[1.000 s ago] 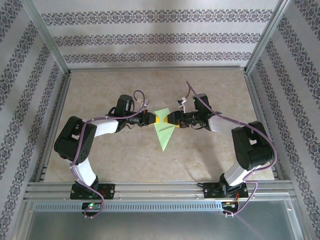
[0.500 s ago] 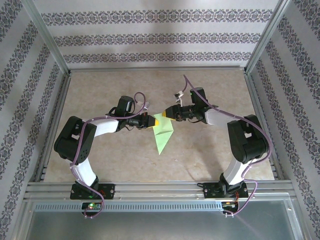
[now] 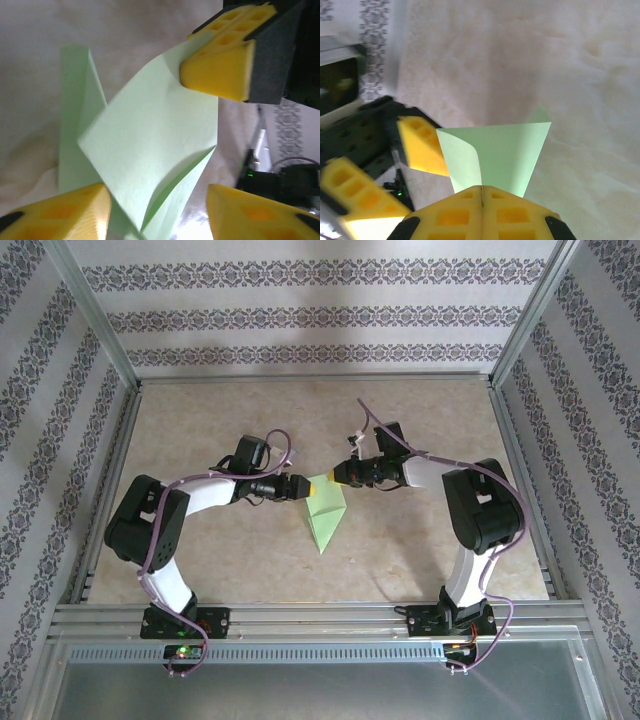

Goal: Fold a paper plane with a square sheet of paper (fold left side to right side)
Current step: Fold the wing for the fifth time at the center of the table.

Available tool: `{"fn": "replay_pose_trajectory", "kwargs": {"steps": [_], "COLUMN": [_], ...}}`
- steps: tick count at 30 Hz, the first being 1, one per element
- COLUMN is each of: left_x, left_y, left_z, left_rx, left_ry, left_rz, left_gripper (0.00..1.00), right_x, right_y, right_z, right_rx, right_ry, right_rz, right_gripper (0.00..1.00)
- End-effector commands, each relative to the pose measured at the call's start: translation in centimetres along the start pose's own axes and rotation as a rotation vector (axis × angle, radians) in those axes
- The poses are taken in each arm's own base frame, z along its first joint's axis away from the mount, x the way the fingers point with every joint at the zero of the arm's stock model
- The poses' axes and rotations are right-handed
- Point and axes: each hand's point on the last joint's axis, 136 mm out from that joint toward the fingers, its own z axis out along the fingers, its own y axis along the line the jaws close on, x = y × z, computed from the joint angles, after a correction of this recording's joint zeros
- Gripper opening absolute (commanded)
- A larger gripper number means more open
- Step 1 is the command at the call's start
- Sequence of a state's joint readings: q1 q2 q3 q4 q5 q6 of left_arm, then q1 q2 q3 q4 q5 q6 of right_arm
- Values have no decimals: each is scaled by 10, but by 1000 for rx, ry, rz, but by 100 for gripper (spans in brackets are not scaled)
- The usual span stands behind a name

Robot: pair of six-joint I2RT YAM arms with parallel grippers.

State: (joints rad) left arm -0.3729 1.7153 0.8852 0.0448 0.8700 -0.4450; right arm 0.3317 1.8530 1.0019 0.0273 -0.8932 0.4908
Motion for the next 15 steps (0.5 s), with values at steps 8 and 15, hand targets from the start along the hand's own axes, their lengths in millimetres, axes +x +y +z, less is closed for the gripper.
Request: {"fn": "replay_pose_trajectory", "kwargs": {"steps": [8,15], "left_x": [8,39], "left_y": [-3,-41], "left_z": [-52,-14], "left_rx": [-489,-580], "left_ry": [10,144], "left_rz": [362,610], "left_gripper": [60,61], "right_x": [-14,-15], "right_y": [-29,-15], "right_z": [-8,-13], "right_rx": [196,178], "right_ry": [-101,-130], "right_rz": [171,326], "right_gripper": [0,0]}}
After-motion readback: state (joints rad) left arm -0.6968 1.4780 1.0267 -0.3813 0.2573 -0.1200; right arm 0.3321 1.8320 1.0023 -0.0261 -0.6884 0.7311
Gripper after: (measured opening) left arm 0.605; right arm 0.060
